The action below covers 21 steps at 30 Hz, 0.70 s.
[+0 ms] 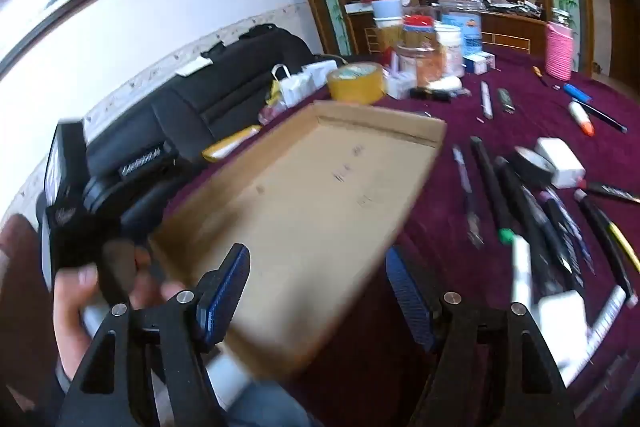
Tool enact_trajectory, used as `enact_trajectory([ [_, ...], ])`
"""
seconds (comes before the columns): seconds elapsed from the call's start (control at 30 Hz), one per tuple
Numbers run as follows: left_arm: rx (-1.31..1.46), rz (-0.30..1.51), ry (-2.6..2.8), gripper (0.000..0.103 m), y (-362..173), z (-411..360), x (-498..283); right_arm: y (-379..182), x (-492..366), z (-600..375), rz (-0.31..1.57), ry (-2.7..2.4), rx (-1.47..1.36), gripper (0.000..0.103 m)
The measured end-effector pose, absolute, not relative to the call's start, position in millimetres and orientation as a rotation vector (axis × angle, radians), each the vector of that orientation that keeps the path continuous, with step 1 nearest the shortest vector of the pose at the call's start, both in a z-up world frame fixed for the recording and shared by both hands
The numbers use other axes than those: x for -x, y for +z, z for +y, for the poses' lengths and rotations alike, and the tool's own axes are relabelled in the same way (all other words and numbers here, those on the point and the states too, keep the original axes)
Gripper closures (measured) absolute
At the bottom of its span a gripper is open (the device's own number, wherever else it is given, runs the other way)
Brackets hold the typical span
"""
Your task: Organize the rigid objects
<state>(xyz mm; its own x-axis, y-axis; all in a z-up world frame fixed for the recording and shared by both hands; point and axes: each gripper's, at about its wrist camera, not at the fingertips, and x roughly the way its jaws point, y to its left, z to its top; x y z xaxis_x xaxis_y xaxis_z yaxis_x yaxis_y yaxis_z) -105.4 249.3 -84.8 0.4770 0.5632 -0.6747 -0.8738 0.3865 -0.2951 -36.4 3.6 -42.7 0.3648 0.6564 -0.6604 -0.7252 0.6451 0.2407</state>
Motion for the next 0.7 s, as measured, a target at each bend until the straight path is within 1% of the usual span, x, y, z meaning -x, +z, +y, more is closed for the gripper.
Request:
enact_trajectory([
  [0.03,0.658,0.521,0.971,0.005,-82,244,105,-46,38,-6,0.813,0.873,0.098,0.027],
  [0.17,0.402,0.498,0.95,0.005,-43,190,103,-56,41,-48,0.907,0.835,0.007,0.027],
  [0.23,0.29,0.518,0.873,0.005,-29,163,99,-52,44,-69,0.954,0.819,-0.036,0.027],
  [0.3,0.216,0.564,0.764,0.005,-19,129,93,-50,50,-84,0.961,0.799,-0.031,0.027],
  [0.33,0.201,0.585,0.713,0.005,-18,115,90,-60,48,-91,0.982,0.782,-0.017,0.027],
  [0.47,0.224,0.694,0.479,0.005,-8,63,81,-56,52,-113,0.95,0.651,0.015,0.027],
  [0.57,0.245,0.764,0.37,0.005,-5,34,78,-53,52,-132,0.983,0.595,-0.006,0.027],
  [0.6,0.239,0.781,0.35,0.005,-7,28,74,-46,54,-134,1.019,0.584,0.016,0.027],
  [0.7,0.186,0.827,0.304,0.005,-12,0,72,-47,62,-145,1.027,0.545,0.084,0.027],
])
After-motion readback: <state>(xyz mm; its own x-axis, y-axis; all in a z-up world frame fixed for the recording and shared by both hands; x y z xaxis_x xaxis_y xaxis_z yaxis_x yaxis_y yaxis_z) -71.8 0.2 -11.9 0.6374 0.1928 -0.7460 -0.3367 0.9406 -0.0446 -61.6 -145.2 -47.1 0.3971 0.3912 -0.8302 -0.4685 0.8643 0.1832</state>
